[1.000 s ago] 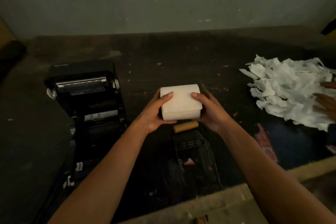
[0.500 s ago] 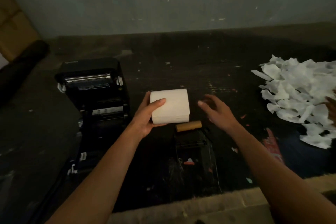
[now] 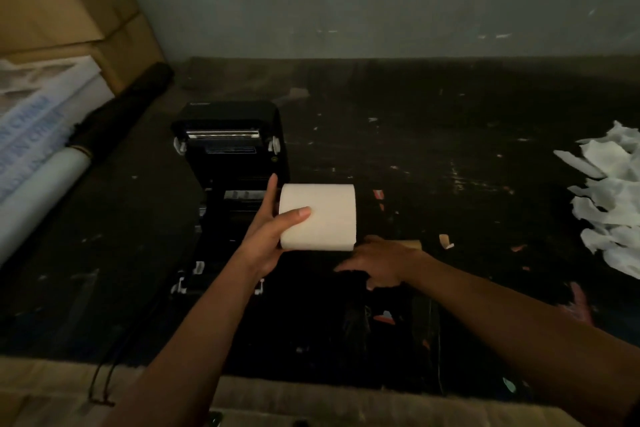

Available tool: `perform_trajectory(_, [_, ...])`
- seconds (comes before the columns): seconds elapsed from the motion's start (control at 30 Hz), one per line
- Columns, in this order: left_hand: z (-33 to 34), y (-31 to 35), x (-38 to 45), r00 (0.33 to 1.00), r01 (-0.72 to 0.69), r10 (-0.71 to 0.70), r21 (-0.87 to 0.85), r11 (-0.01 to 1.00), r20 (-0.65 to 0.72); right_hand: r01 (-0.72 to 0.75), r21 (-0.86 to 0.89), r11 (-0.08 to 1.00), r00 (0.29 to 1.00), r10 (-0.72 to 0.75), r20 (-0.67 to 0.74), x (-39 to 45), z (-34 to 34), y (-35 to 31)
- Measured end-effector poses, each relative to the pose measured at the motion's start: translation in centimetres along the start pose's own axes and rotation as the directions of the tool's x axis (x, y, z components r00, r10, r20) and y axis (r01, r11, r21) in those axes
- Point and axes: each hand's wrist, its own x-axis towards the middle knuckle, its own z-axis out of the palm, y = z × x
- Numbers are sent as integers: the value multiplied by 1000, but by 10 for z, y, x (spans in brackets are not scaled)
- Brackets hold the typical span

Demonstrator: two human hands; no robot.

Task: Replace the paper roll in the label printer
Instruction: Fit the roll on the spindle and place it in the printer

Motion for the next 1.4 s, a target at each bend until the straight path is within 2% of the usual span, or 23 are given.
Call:
perform_trajectory(0.33, [2, -2, -1, 999, -48, 48, 50, 998, 10, -67, 20, 998, 982, 62, 176, 10, -19, -8])
perform_trajectory(0.6, [5, -3, -1, 998, -69, 70, 83, 994, -3, -109, 56, 992, 974, 96, 204, 10, -28, -4])
perform_trajectory(0.73, [4, -3, -1, 998, -57, 58, 61, 997, -13, -239, 186, 953, 970, 225, 97, 1, -41, 5])
perform_trajectory(0.87, [7, 0, 4, 998, -66, 67, 35, 997, -20, -278, 378, 883, 926, 351, -138, -20, -41, 16])
perform_trajectory(0.93, [12, 2, 10, 995, -100, 100, 10, 995, -15, -313, 496, 810, 843, 478, -247, -33, -39, 20])
perform_trajectory(1.0, [20, 6, 15, 992, -129, 129, -22, 991, -3, -359, 633, 686, 672, 661, -334, -50, -39, 24])
perform_trajectory(1.07, [28, 12, 22, 988, -153, 154, -58, 986, 6, -343, 780, 523, 409, 831, -377, -71, -45, 27])
perform_trajectory(1.13, [37, 19, 31, 985, -168, 170, -90, 982, 25, -219, 886, 409, 137, 912, -387, -94, -57, 30])
perform_trajectory(1.2, [47, 27, 40, 982, -175, 181, -111, 978, 50, -65, 938, 341, -63, 936, -345, -117, -72, 30])
perform_trajectory(1.23, [53, 31, 45, 980, -179, 188, -119, 977, 64, 1, 945, 326, -139, 936, -323, -126, -80, 30])
perform_trajectory(1.3, [63, 38, 53, 975, -180, 196, -140, 974, 108, 111, 939, 326, -233, 927, -294, -142, -93, 29])
perform_trajectory(1.4, [80, 47, 61, 967, -162, 190, -165, 973, 171, 240, 904, 354, -289, 915, -281, -155, -107, 24])
